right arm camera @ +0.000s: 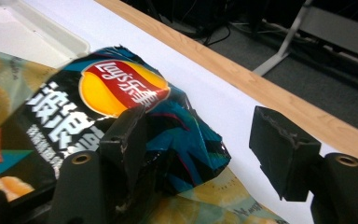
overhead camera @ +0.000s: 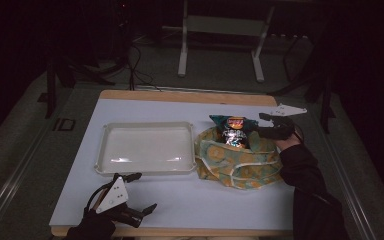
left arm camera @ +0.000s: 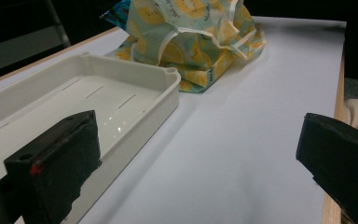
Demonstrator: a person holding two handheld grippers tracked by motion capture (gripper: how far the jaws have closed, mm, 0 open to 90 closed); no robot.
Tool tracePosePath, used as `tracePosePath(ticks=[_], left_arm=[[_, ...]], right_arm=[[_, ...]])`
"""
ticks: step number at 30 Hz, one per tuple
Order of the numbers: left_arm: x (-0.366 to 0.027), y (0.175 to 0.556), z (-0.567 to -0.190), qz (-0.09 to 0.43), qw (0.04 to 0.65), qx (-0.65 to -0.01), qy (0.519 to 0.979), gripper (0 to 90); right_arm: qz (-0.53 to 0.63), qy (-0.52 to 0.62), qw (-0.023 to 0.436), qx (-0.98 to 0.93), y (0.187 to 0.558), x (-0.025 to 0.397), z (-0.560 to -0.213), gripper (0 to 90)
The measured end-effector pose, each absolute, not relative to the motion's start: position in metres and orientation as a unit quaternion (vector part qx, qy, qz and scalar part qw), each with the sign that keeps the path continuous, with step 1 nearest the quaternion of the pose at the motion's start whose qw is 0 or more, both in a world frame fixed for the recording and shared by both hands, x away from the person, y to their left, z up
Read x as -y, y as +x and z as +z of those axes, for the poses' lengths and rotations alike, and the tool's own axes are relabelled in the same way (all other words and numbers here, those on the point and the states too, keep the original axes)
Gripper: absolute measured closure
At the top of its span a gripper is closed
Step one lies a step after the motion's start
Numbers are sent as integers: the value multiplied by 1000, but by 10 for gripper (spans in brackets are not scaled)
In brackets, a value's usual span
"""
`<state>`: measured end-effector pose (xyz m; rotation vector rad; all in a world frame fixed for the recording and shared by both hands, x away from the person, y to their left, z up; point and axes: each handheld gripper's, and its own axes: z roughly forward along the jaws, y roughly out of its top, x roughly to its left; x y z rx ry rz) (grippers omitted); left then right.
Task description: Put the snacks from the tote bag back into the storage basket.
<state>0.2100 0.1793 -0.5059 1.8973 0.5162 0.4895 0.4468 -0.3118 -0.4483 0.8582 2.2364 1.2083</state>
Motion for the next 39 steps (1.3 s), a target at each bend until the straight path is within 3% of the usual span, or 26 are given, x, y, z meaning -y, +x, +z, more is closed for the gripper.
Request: tracePosePath(ticks=[8,16,19,23,25,39], left_arm=[[-179,210,-506,203,529,-215,796,2],[-179,210,-506,202,528,-215,796,1],[-179,210,-507,202,526,-214,798,1],[-179,210,-507,201,526,-213,798,1],[-179,210,-507,201,526,-214,799,1],[-179,210,-507,203,525,-214,799,1]], right_arm=[[418,321,216,-822,461,311,-463,362],[409,312,196,-834,465,308,-471,480],[399,309,191,-842,466,306,-473,596],[376,311,177,-855,466,303,-475,833],[365,315,172,-859,465,302,-473,893],[395,299,182,-849,449,305,-444,900]])
